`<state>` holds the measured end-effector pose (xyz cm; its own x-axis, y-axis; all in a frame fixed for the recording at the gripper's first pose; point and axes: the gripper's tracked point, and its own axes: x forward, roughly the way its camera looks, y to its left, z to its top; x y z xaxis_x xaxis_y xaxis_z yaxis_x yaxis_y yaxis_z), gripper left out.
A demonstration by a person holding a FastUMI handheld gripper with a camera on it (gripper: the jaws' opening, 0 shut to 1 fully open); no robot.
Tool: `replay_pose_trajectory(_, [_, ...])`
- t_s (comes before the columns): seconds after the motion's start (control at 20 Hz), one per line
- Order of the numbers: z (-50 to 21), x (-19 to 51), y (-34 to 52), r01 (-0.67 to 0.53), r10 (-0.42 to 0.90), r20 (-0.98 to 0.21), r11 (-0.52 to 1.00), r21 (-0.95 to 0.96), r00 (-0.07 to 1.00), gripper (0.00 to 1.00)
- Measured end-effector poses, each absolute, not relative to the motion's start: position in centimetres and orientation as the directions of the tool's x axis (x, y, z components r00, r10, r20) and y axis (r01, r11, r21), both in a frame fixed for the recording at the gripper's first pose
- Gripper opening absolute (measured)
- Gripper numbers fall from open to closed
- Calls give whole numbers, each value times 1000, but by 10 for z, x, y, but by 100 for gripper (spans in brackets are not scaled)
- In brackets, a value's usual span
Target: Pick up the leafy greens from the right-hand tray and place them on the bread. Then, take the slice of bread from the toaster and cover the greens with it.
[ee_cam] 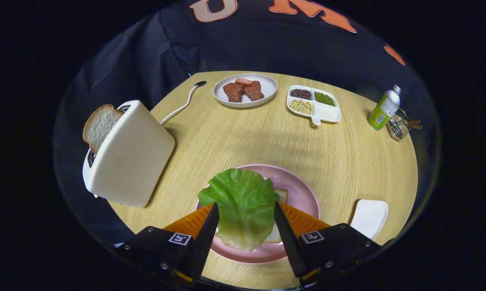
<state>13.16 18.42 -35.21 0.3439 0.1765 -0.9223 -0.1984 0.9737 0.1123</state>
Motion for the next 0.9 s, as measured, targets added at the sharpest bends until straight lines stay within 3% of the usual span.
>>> replay_pose_trajectory(0.4, [-278,131,234,-223,275,-883,954,201,381,94])
replay_pose_trajectory(0.9, [-204,149,332,-278,372,-849,919,280,376,97])
